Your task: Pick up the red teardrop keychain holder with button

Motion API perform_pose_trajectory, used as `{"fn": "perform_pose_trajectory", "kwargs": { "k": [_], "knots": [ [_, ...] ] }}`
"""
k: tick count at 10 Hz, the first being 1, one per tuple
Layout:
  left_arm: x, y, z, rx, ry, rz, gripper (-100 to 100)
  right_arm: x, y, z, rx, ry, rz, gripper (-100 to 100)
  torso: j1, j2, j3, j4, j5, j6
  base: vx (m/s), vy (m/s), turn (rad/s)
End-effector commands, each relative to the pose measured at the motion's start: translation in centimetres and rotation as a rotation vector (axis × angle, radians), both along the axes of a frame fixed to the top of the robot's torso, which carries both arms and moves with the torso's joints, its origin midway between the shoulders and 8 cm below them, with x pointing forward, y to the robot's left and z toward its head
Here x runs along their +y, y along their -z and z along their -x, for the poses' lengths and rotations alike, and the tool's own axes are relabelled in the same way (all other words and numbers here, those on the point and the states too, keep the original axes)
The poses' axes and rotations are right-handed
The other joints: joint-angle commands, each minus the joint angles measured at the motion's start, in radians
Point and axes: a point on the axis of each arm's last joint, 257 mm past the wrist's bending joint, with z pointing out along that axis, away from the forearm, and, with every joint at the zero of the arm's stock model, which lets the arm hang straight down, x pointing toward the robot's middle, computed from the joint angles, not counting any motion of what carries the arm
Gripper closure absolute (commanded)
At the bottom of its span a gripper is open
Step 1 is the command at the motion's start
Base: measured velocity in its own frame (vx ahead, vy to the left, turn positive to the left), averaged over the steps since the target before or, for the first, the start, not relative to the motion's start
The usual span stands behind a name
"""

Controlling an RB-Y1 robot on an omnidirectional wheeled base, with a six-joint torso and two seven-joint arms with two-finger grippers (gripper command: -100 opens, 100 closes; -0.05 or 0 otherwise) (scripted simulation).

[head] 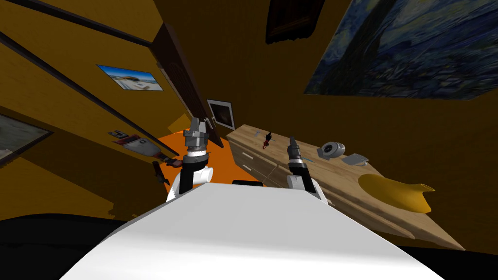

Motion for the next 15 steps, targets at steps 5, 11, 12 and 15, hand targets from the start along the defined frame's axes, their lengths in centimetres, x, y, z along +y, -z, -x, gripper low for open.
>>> {"fn": "perform_pose_trajectory", "kwargs": {
  "k": [5,11,12,15],
  "knots": [
    [0.0,0.0,0.0,0.0,0.0,0.0,0,-3.0,5.6,-1.9,0.202,0.09,0.199,-100,0.004,0.001,0.0,0.0,0.001,0.0,0.058,0.156,0.004],
    [0.0,0.0,0.0,0.0,0.0,0.0,0,-8.0,12.4,-2.6,0.456,0.175,0.448,-100,0.004,0.0,0.0,0.0,0.001,0.0,0.068,0.17,0.006],
    [0.0,0.0,0.0,0.0,0.0,0.0,0,-8.8,13.2,-2.6,0.492,0.186,0.49,-100,0.004,0.001,0.001,0.0,0.001,0.0,0.026,0.168,0.005],
    [0.0,0.0,0.0,0.0,0.0,0.0,0,-10.9,15.1,-2.3,0.577,0.213,0.569,-100,-0.002,0.003,0.002,0.001,0.0,0.0,0.04,0.096,0.004]
  ]
}}
